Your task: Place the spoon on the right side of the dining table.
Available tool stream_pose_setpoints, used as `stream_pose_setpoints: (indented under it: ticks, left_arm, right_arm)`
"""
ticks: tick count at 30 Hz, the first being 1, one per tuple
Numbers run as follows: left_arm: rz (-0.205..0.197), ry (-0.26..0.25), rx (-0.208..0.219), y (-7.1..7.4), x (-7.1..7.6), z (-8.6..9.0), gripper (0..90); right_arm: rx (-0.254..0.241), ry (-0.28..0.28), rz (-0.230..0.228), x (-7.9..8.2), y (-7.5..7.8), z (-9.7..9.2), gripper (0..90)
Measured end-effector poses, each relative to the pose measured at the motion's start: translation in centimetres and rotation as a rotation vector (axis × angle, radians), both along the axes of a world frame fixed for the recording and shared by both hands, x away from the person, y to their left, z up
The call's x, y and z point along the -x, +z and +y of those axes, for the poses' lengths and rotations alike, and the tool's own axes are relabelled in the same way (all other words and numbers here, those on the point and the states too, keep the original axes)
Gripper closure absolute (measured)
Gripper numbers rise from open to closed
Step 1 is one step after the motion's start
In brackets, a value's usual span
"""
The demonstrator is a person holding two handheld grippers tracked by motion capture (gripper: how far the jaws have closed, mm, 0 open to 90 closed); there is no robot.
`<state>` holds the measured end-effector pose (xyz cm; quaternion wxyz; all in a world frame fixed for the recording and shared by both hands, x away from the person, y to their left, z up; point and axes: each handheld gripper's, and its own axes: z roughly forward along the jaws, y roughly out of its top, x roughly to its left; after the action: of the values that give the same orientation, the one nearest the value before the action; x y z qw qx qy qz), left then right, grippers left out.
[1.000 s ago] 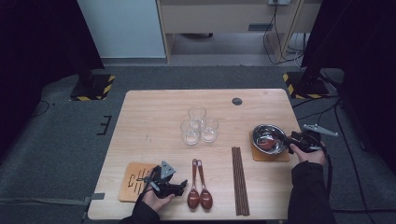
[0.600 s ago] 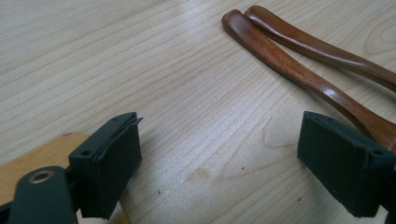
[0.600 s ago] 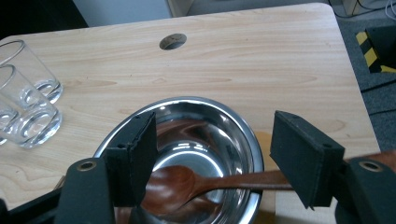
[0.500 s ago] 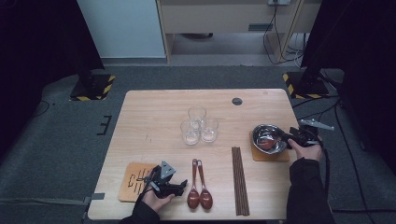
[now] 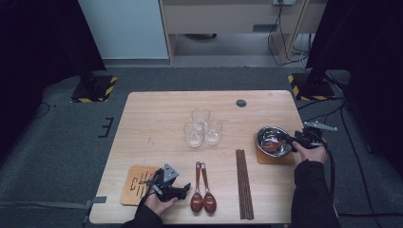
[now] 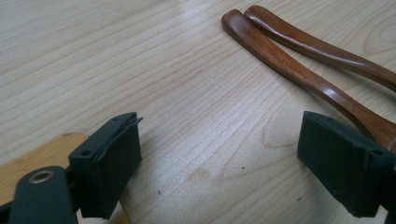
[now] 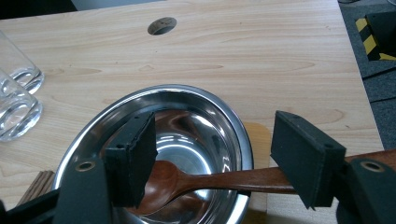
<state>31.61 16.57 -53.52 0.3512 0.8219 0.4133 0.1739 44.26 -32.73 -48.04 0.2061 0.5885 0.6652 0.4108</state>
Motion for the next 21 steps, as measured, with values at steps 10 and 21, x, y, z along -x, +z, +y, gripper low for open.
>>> stream_pose_setpoints:
  ticks: [10, 21]
  left_arm:
    - [0.0, 0.0, -0.001, 0.0, 0.0, 0.0, 12.4]
    - [0.0, 0.0, 0.0, 0.0, 0.0, 0.0, 12.4]
  right_arm:
    - [0.025, 0.0, 0.039, 0.37, 0.08, 0.21, 32.6]
    - [0.044, 0.007, 0.065, 0.75, 0.25, 0.42, 32.2]
